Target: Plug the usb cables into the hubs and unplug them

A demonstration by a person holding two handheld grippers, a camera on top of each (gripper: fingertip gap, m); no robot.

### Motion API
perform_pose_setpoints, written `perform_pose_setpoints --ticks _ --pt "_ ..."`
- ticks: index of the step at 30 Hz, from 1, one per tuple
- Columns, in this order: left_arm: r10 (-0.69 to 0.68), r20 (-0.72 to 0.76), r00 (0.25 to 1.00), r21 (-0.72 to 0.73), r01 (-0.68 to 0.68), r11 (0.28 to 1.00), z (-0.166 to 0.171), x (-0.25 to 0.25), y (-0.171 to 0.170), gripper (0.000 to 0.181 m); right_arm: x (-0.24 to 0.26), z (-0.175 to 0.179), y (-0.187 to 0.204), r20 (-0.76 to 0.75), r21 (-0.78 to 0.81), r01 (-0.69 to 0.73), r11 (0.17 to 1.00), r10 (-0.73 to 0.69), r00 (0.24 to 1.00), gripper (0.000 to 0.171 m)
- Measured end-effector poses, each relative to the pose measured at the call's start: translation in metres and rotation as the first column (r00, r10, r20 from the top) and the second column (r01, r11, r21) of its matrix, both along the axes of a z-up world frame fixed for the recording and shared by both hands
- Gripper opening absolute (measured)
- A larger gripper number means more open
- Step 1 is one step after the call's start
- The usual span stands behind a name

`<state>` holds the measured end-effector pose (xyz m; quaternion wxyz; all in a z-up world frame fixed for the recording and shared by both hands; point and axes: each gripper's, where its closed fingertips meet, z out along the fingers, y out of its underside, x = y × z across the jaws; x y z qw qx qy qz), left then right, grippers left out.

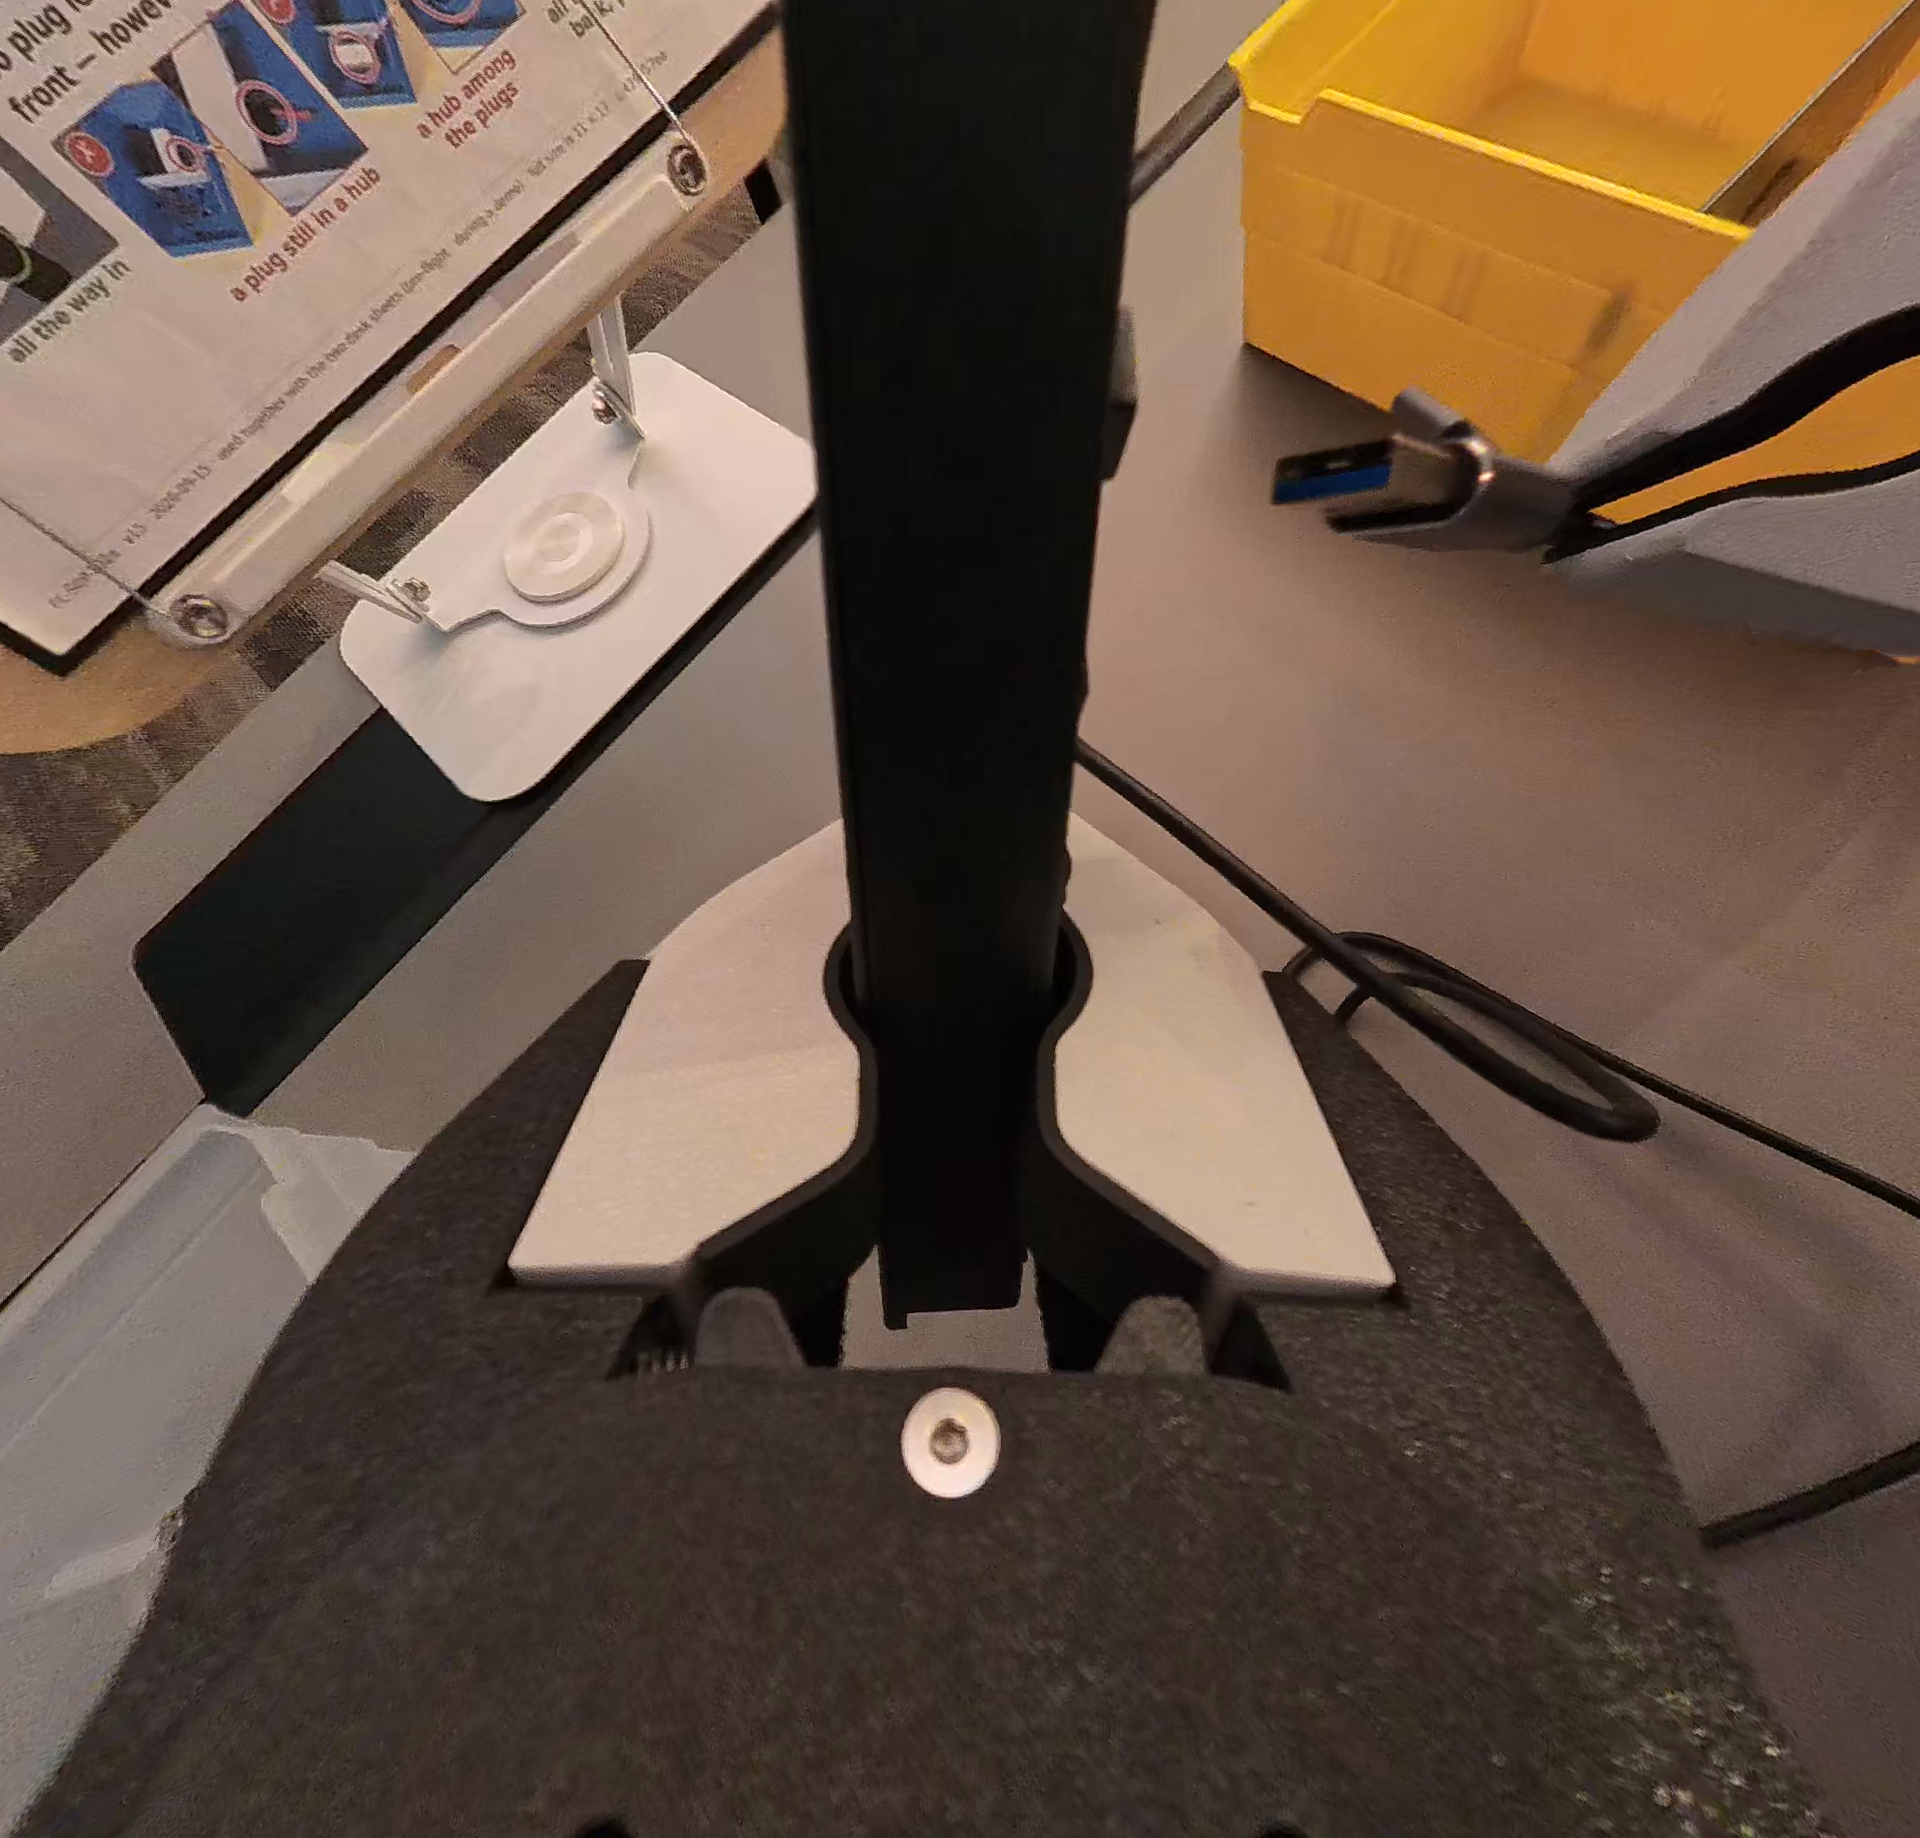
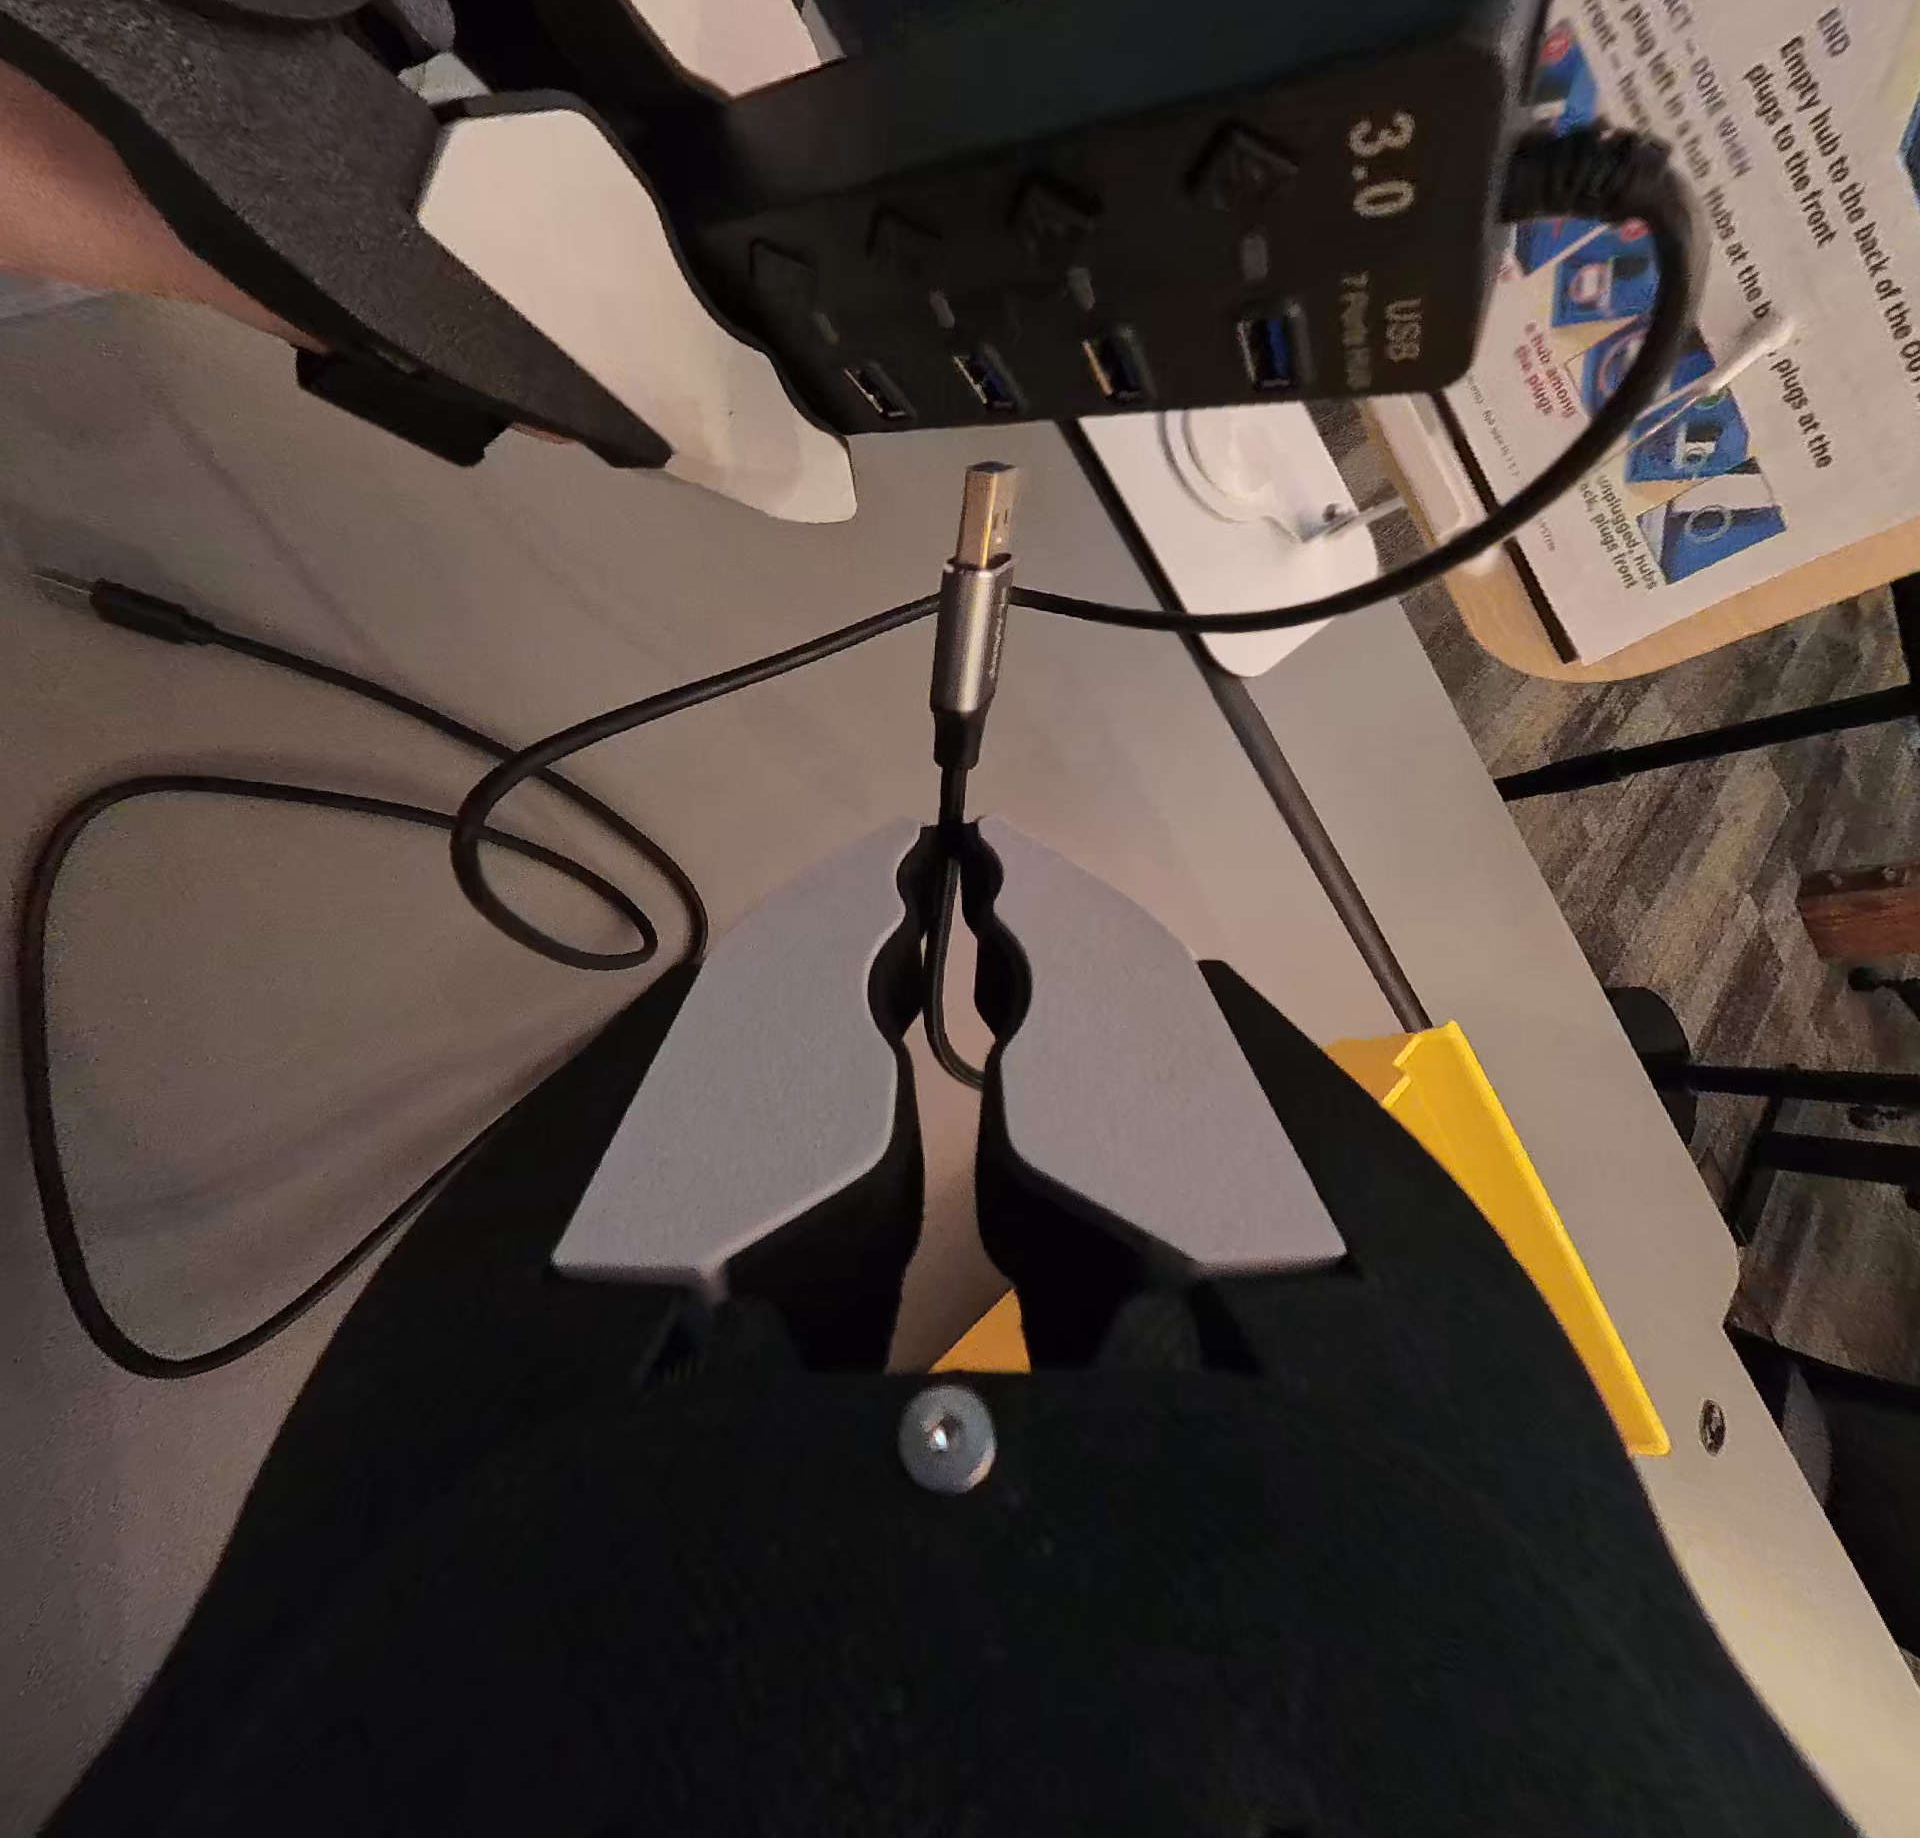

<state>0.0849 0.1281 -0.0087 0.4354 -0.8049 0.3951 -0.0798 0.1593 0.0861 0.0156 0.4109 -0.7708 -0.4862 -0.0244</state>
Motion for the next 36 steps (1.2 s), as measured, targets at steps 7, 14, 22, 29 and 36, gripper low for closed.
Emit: perform_pose_setpoints --ticks 7,14,22,29,36 --pt "-0.009 -0.022 1.0 -0.022 0.009 1.0 -0.008 0.007 -0.003 0.026 0.001 -0.017 0.005 0.076 -0.028 0.021 0.999 -0.019 0.997 0.005" --pt "-0.014 -0.053 0.999 -0.03 0.013 0.999 -0.013 0.009 -0.005 0.026 0.003 -0.023 0.013 0.13 -0.004 0.048 0.999 -0.047 0.99 0.005" --pt "-0.019 -0.08 0.997 -0.033 0.016 0.999 -0.016 0.011 -0.007 0.026 0.004 -0.028 0.017 0.146 -0.001 0.06 0.998 -0.059 0.987 0.005" --pt "-0.004 -0.103 0.995 -0.024 0.002 1.0 -0.018 0.009 -0.005 0.026 0.006 -0.027 0.021 0.173 0.036 0.073 0.997 -0.078 0.982 0.005" --pt "0.016 -0.075 0.997 -0.02 -0.017 1.0 -0.014 0.005 -0.002 0.026 0.003 -0.012 0.021 0.143 0.108 0.072 0.992 -0.087 0.986 0.005"
